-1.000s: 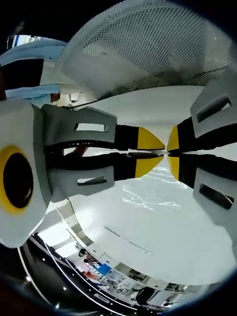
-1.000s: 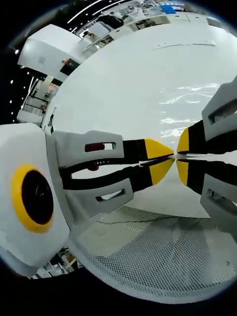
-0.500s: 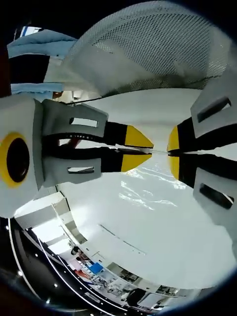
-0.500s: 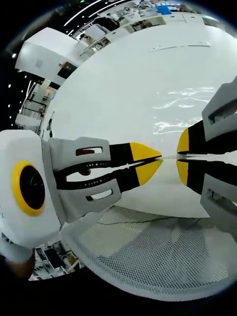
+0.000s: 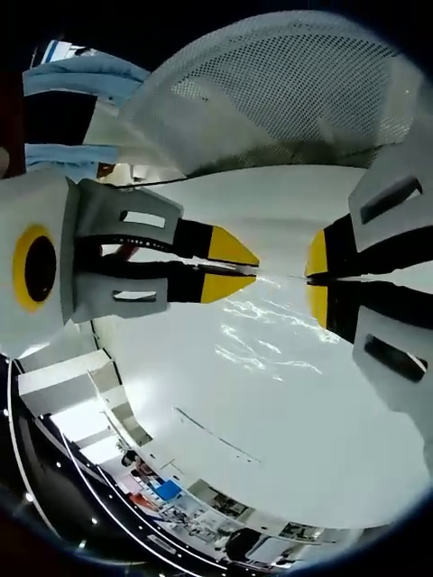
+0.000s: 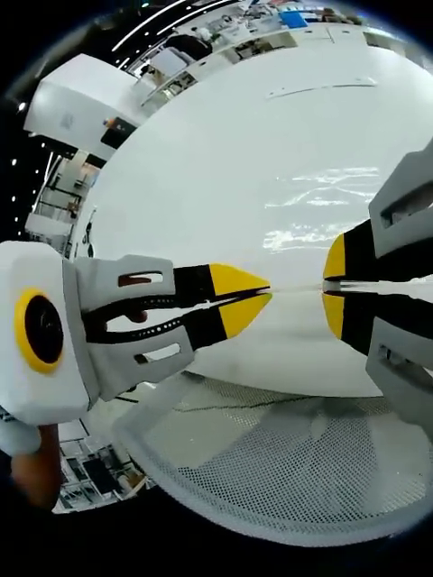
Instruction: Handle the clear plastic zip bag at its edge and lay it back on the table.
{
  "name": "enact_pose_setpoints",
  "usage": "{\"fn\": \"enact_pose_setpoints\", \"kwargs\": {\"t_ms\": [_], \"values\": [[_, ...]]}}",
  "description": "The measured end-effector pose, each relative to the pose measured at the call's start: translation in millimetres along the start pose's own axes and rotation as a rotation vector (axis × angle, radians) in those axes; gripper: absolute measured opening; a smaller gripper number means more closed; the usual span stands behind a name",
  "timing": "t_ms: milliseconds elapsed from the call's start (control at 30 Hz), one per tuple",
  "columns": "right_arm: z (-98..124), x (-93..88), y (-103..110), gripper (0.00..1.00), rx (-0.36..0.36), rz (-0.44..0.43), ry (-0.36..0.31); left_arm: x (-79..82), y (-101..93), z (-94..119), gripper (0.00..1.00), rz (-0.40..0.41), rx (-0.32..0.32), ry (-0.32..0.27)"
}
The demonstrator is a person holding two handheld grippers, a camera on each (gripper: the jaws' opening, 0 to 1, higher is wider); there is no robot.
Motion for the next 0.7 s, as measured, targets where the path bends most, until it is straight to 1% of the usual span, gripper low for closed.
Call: {"fn": "enact_pose_setpoints", "kwargs": {"t_ms": [467,700], "values": [[7.5,-11.4,0.2,0.00,-0.011,-0.014,0.017,1.2,0.8,1.3,0.00,0.019,-0.017,0.011],[11.0,-16.9,0.9,0.00,-0.011,-0.010,0.034,-1.0,1.2,1.1,0.00,0.025,-0.025,0.018]]}}
Point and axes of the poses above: the point that each gripper's makers call its tool centre point, and the gripper's own axes: z roughly backward along the fingers, y roughly to its left, x roughly out of its top, the point moved 10 cm from there along z, roughly backward along the fingers, and after that the axes turned 9 degrees about -y, right-handed, at the moved point
